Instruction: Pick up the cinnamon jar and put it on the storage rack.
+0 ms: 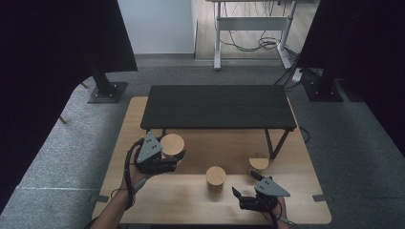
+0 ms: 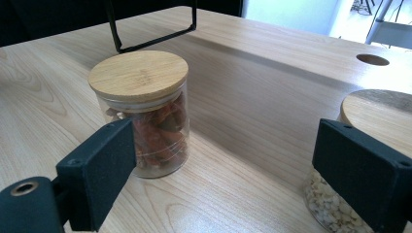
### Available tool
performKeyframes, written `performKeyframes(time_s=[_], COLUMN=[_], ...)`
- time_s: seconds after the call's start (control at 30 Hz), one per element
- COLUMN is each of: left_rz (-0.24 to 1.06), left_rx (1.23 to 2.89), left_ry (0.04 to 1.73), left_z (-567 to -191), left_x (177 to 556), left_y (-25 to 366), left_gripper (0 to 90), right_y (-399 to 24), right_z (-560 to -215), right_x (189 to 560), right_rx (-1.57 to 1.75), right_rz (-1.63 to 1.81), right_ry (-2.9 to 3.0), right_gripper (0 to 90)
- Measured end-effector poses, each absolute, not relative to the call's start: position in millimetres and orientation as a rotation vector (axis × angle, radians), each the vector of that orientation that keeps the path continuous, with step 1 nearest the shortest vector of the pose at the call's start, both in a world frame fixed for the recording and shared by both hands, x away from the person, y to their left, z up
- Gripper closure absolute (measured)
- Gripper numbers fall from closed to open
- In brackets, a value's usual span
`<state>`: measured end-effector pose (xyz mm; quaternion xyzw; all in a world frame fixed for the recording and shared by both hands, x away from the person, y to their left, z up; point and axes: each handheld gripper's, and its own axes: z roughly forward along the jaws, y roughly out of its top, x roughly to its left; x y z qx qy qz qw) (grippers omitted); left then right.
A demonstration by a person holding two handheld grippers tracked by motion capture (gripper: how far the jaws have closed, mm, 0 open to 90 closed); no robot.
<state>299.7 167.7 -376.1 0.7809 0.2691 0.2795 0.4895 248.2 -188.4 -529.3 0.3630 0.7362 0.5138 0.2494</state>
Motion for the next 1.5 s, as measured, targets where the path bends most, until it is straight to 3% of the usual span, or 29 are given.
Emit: performKeyframes(time_s=[1.5], left_rz=[0.719], left_rx=[1.897], left_ry=[0.659], left_z=[-365], left_x=[306], left_y=[171], left_gripper=[24.7], right_y=[-182], right_z=[-536], right_x=[250], right_rx=[0.969], right_rz=[1.343], right_ry=[2.056], right_gripper=[7.6])
